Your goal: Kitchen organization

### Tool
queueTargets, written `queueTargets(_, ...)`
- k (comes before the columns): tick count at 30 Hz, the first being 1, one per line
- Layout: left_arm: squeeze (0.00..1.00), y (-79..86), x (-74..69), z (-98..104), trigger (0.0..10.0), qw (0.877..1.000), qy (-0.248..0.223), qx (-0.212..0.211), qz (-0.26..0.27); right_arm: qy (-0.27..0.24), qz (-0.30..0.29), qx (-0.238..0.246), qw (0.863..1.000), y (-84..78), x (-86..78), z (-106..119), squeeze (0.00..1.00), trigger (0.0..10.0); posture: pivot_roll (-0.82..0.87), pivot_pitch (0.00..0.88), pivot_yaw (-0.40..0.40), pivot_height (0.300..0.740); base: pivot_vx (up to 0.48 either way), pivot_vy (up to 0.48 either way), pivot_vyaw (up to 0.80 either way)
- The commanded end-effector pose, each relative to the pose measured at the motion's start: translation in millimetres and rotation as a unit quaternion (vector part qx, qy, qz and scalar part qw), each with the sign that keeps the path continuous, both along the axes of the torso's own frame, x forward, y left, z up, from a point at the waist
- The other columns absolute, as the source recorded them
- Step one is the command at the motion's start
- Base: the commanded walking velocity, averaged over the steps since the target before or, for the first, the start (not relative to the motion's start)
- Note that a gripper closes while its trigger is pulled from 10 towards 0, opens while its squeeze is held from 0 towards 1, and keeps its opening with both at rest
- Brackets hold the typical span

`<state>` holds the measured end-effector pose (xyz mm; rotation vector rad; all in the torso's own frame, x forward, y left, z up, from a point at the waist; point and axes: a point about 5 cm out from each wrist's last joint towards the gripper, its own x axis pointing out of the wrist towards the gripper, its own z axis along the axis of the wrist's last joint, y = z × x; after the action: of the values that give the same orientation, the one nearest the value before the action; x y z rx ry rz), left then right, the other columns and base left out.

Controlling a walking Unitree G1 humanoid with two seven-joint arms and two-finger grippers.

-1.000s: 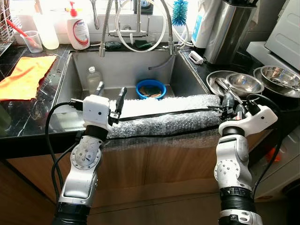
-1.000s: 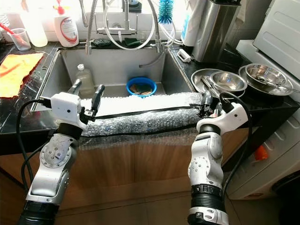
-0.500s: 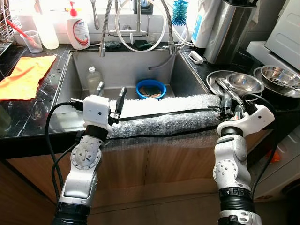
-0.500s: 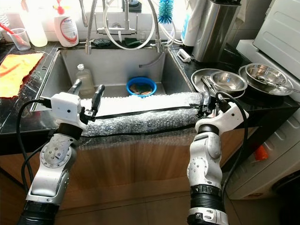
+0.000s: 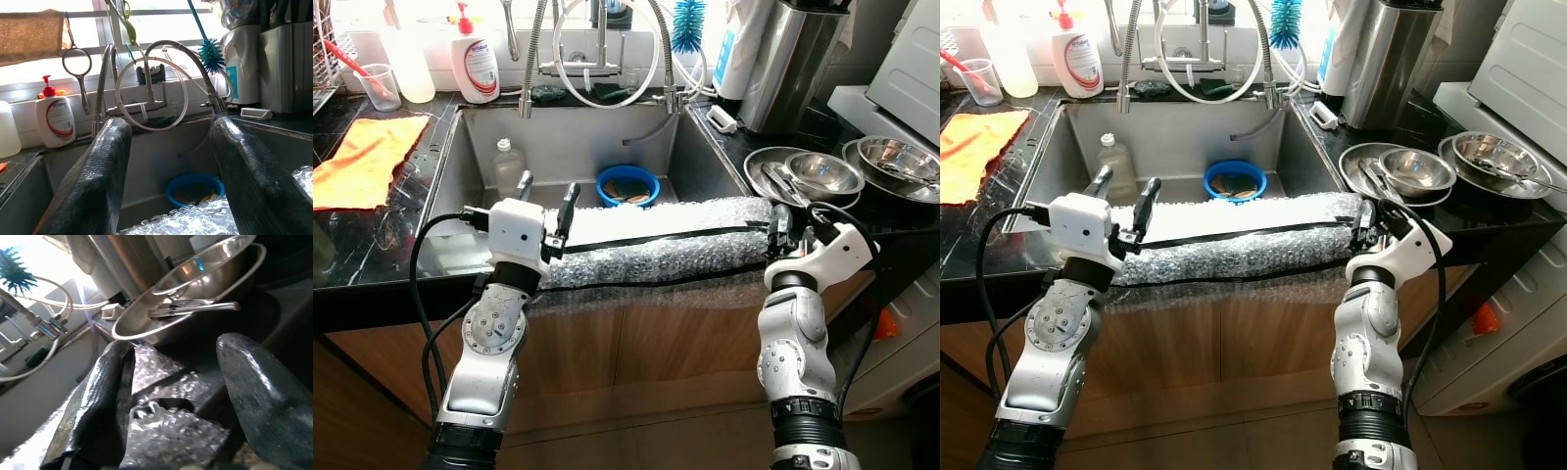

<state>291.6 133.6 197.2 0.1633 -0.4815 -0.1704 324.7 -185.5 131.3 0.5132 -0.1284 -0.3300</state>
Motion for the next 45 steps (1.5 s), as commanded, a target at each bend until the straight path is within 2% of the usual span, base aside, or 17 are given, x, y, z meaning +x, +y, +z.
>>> queueTargets(1,0.00,-2.8,1.1,2,10.0,1.000,0.001,0.001,-0.005,0.001,-0.025,-0.003,1.000,-7.4,-2.8,0,0.00,10.0,0.04,0.000,-0.068,0.740,0.000,0.000,0.00)
queueTargets(6,0.00,-3.1,1.2,2,10.0,1.000,0.000,0.000,-0.005,0.003,-0.058,-0.017,0.998,-16.3,-4.6,2,0.00,10.0,0.04,0.000,-0.069,0.740,0.000,0.000,0.00)
queueTargets(17,0.00,-3.3,1.1,2,10.0,1.000,0.000,-0.001,-0.004,-0.015,-0.038,-0.081,0.996,-14.7,1.0,15,0.00,10.0,0.04,0.000,-0.070,0.740,0.000,0.000,0.00)
queueTargets(23,0.00,-2.8,1.0,2,10.0,1.000,0.001,0.000,-0.003,-0.010,-0.039,-0.091,0.995,-17.4,4.7,16,0.00,10.0,0.04,0.000,-0.070,0.740,0.000,0.000,0.00)
queueTargets(26,0.00,-2.5,1.4,3,10.0,1.000,0.001,0.000,-0.003,0.021,-0.045,-0.104,0.993,-23.9,9.9,12,0.00,10.0,0.04,0.000,-0.069,0.740,0.000,0.000,0.00)
queueTargets(35,0.00,-2.3,1.8,3,10.0,1.000,0.000,0.001,-0.003,0.023,-0.038,-0.101,0.994,-24.9,15.1,13,0.00,10.0,0.04,0.000,-0.065,0.740,0.000,0.000,0.00)
queueTargets(45,0.00,-2.4,2.1,4,10.0,1.000,-0.002,0.000,-0.004,0.032,-0.013,-0.081,0.996,-15.3,20.7,7,0.00,10.0,0.04,0.000,-0.067,0.740,0.000,0.000,0.00)
